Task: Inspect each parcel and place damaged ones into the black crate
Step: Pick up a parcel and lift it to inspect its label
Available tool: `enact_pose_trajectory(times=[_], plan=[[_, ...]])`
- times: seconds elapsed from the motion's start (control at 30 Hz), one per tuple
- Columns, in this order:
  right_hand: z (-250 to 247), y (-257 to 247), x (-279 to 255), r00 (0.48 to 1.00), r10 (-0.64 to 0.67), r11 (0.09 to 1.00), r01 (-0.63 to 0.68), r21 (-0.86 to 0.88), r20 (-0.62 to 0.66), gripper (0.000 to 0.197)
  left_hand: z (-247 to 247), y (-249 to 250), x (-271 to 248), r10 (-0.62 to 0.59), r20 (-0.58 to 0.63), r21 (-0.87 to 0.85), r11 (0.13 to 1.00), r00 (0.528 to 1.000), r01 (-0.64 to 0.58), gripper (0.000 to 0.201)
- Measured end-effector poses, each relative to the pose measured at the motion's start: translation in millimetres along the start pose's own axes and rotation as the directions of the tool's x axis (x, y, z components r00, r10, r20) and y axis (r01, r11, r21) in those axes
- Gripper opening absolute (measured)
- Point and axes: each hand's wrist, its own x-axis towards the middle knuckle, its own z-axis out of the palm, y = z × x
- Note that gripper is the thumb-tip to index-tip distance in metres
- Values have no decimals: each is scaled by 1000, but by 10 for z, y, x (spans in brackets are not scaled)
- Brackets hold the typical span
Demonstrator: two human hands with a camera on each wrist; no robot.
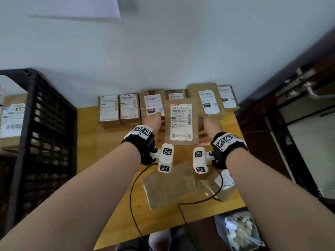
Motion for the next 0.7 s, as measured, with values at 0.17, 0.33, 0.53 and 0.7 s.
enact_pose_trajectory(times=[0.17,0.33,0.53,0.7], plan=[[-744,260,353,998,46,999,-45,28,-50,42,841,-211,-89,-69,76,-12,997,995,70,31],[-1332,230,634,991,-77,988,91,125,-112,39,1534,-155,-155,18,14,-122,992,1000,-16,24],[-1852,187,960,965,-147,987,159,35,-219,33,2115,-84,-104,-9,64,-29,1000,998,11,33],[-2137,355,1247,967,-35,992,2,-130,-251,58,2360,-325,11,-127,226,192,978,966,83,43]])
